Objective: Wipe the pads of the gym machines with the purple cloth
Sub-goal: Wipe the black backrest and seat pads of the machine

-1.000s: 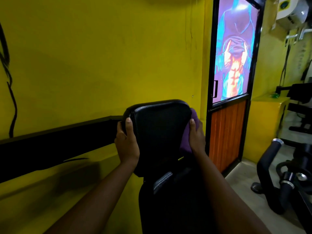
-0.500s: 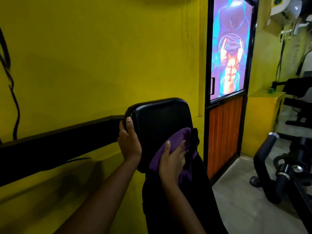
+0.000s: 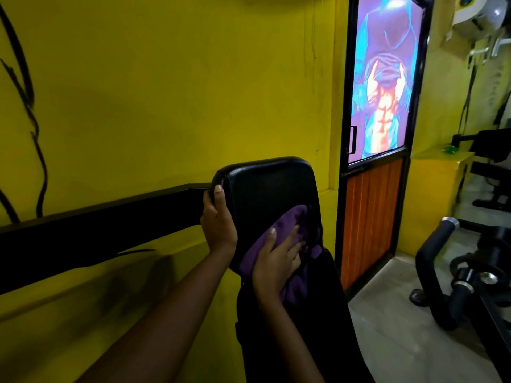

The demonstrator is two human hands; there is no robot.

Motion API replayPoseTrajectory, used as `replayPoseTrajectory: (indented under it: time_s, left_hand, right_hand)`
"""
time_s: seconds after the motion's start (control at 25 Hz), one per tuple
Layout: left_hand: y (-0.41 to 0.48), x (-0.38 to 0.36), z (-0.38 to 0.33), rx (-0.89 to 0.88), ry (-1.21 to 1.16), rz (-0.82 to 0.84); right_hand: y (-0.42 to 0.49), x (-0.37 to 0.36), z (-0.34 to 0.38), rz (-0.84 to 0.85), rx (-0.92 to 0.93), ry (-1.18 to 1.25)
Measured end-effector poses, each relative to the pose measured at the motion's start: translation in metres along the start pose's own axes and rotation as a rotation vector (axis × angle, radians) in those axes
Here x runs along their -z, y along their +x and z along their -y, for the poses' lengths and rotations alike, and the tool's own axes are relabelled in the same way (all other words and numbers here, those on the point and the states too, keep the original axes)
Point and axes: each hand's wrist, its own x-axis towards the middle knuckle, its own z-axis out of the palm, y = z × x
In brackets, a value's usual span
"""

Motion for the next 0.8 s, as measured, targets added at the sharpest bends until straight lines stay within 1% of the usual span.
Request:
replayPoseTrajectory:
  time_s: [0.08,0.16,0.2,0.24,0.32,0.44,0.52,0.6,0.72,0.8]
  left_hand:
    - [-0.001,0.004,-0.004,0.037,0.015,0.064]
    - [-0.001,0.015,-0.006,0.129,-0.066,0.19]
    - [-0.001,0.021,-0.003,0.177,-0.111,0.22]
    - [-0.001,0.028,-0.001,0.224,-0.128,0.224]
    - [-0.003,0.041,-0.003,0.255,-0.151,0.172]
    - [0.002,0.056,-0.002,0.3,-0.241,0.094]
    - [0.007,0.061,-0.001,0.302,-0.246,0.07]
    - [0.009,0.062,0.002,0.318,-0.234,0.047]
    - [0.007,0.061,0.007,0.344,-0.239,0.032]
    - [0.005,0.056,0.012,0.353,-0.259,0.037]
  right_hand:
    - [-0.026,-0.001,-0.003,0.016,0.163,-0.053]
    - [-0.043,0.008,-0.006,0.028,0.446,-0.138]
    - [-0.041,0.012,-0.007,0.046,0.58,-0.191]
    - [-0.033,0.016,-0.004,0.057,0.692,-0.234]
    - [-0.014,0.021,0.021,0.087,0.837,-0.263]
    - [0.007,0.013,0.07,0.154,0.934,-0.305]
    - [0.01,0.005,0.081,0.149,0.978,-0.366]
    - [0.005,0.004,0.064,0.091,1.053,-0.418]
    - [-0.007,0.005,0.013,-0.003,1.196,-0.486]
    - [-0.012,0.006,-0.008,-0.018,1.193,-0.47]
